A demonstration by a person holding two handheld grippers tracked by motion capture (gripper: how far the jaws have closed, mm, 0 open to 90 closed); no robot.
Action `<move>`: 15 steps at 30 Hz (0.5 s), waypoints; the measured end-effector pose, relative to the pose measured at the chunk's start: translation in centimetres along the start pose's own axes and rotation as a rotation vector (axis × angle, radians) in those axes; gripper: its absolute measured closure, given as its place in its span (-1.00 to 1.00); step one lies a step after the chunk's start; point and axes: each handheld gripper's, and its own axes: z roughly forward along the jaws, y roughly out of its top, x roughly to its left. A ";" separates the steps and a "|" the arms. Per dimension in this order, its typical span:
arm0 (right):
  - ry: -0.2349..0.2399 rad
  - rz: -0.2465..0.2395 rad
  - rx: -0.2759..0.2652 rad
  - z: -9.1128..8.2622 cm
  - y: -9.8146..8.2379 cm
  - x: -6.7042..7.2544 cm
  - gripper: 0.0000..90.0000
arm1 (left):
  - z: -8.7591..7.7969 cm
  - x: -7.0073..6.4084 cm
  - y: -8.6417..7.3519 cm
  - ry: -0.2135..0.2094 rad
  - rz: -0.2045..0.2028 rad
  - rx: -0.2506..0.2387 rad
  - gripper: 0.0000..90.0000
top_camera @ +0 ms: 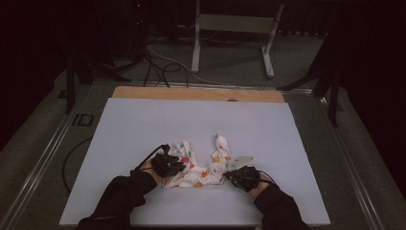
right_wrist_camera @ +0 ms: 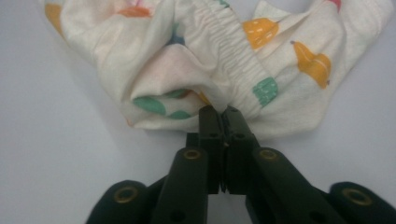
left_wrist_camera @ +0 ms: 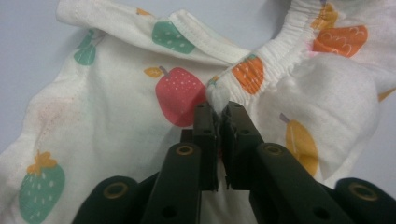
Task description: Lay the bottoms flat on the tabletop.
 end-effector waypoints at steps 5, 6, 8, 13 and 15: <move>-0.005 -0.002 -0.015 -1.1 -0.2 0.0 0.99 | -0.8 0.2 -0.2 0.021 -0.010 -0.023 0.92; -0.005 -0.002 -0.015 -1.1 -0.2 0.0 0.99 | -0.8 0.2 -0.2 0.021 -0.010 -0.023 0.92; -0.012 -0.013 -0.028 -1.8 -0.3 0.1 1.00 | -1.4 0.5 -0.2 0.032 -0.011 -0.028 0.92; 0.002 -0.016 -0.038 -2.9 -0.5 0.7 1.00 | -2.8 0.7 -0.3 0.046 -0.016 -0.055 0.92; 0.012 -0.016 -0.045 -3.4 -0.6 1.1 1.00 | -3.2 0.7 -0.3 0.055 -0.015 -0.058 0.92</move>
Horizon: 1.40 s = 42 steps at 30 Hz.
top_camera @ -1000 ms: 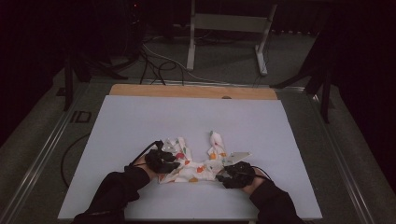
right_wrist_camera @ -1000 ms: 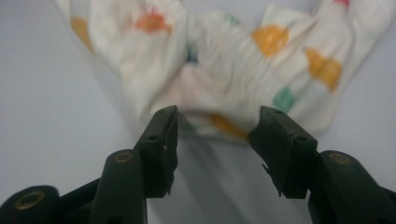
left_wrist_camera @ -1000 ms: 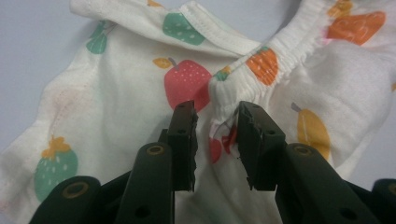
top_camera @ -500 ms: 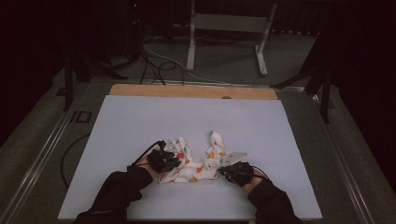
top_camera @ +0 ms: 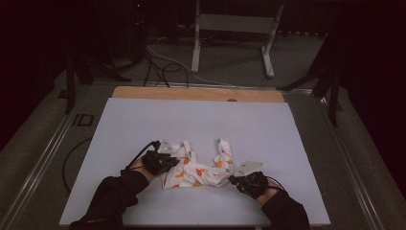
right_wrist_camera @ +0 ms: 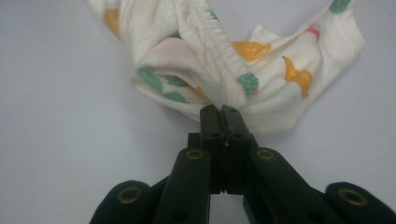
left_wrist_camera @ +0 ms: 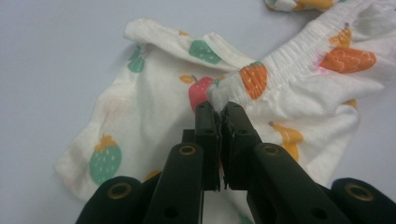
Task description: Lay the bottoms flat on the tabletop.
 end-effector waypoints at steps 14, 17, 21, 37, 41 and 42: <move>0.049 -0.019 0.048 0.1 -1.2 1.7 0.99 | -0.1 -0.9 -2.1 -0.075 0.006 0.036 0.92; 0.066 -0.005 0.056 0.5 -1.3 1.4 0.97 | -0.2 -0.8 -2.2 -0.081 -0.005 0.031 0.92; 0.051 0.003 0.043 0.1 -1.2 0.8 0.88 | -0.4 -0.6 -2.1 -0.085 -0.016 0.016 0.92; 0.043 0.104 -0.003 1.9 1.2 -0.2 0.62 | -0.7 -0.6 -2.0 -0.098 -0.018 -0.007 0.92; 0.064 0.103 0.013 2.3 0.5 0.1 0.51 | -0.5 -0.7 -2.1 -0.101 -0.016 -0.001 0.92; 0.064 0.103 0.013 2.3 0.5 0.1 0.51 | -0.5 -0.7 -2.1 -0.101 -0.016 -0.001 0.92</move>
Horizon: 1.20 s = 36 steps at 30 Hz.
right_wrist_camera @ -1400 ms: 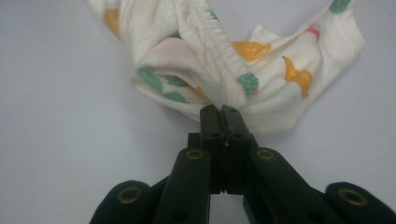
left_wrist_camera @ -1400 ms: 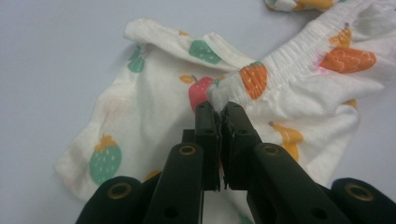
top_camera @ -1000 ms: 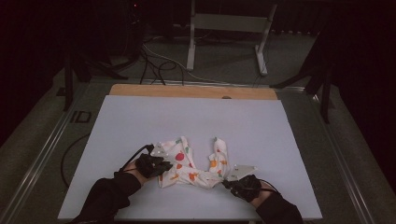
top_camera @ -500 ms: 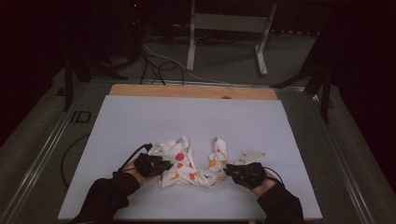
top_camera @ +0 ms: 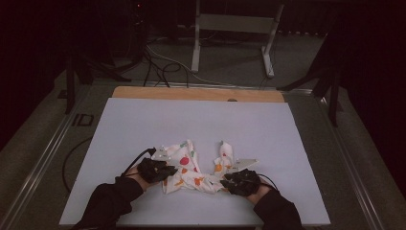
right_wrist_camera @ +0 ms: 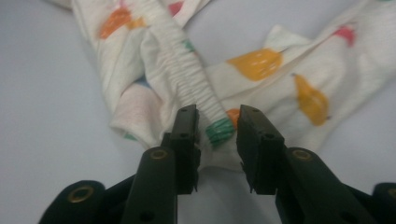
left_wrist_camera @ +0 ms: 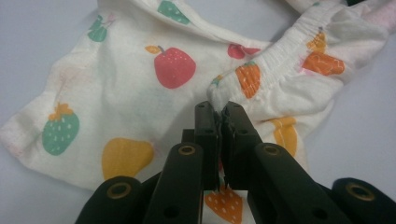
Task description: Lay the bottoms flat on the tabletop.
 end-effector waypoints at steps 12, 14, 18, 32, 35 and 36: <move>-0.007 -0.049 0.035 0.5 0.1 0.8 0.66 | 0.0 0.2 -0.1 -0.006 -0.012 -0.003 0.92; -0.008 -0.063 0.025 0.4 0.3 1.0 0.87 | -0.2 0.2 0.0 -0.008 -0.010 -0.009 0.92; -0.020 -0.080 -0.020 -0.7 1.1 1.0 0.90 | -0.5 0.2 0.2 -0.012 -0.012 -0.023 0.92; -0.087 -0.063 -0.185 -4.2 5.2 -2.1 0.90 | -3.1 1.9 3.7 0.063 -0.003 -0.122 0.92; -0.110 -0.051 -0.204 -4.0 6.2 -3.1 0.90 | -3.3 3.0 4.6 0.087 -0.026 -0.138 0.92; -0.109 -0.043 -0.212 -3.8 6.5 -3.5 0.90 | -3.3 3.4 4.9 0.097 -0.029 -0.141 0.92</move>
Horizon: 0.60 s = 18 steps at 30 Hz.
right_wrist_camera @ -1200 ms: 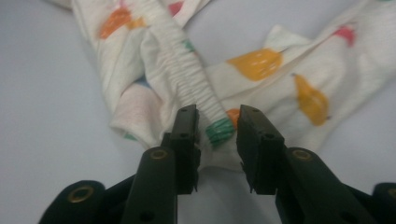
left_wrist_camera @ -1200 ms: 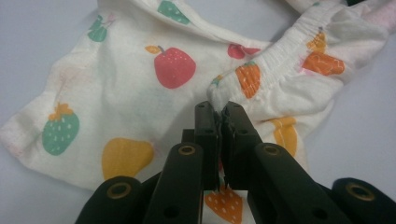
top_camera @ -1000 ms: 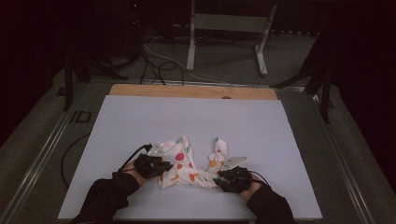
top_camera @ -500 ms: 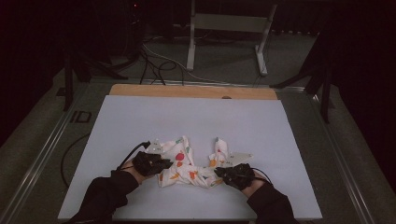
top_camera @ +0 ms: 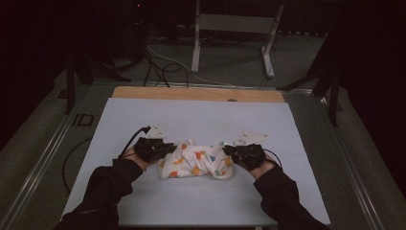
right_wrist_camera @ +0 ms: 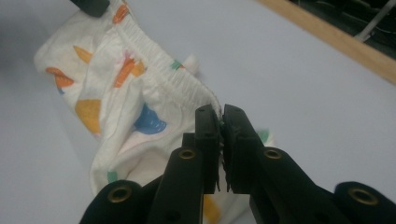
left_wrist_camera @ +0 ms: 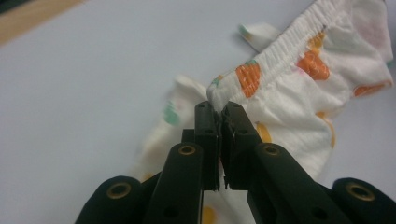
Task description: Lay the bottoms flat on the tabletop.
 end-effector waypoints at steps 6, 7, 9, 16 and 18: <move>-0.020 0.017 -0.019 1.5 1.6 -2.1 0.90 | 0.7 1.8 1.6 0.054 -0.005 0.000 0.92; -0.028 0.024 -0.023 2.2 2.1 -2.7 0.90 | 0.9 2.1 1.7 0.059 -0.010 0.003 0.92; -0.028 0.029 -0.015 2.6 2.2 -3.1 0.90 | 1.5 2.8 2.0 0.071 -0.013 0.011 0.92; -0.047 0.058 0.004 5.5 3.1 -5.5 0.89 | 3.6 5.4 3.1 0.116 -0.043 0.019 0.91; -0.059 0.067 0.000 6.2 3.5 -6.2 0.89 | 4.2 6.2 3.4 0.128 -0.057 0.017 0.91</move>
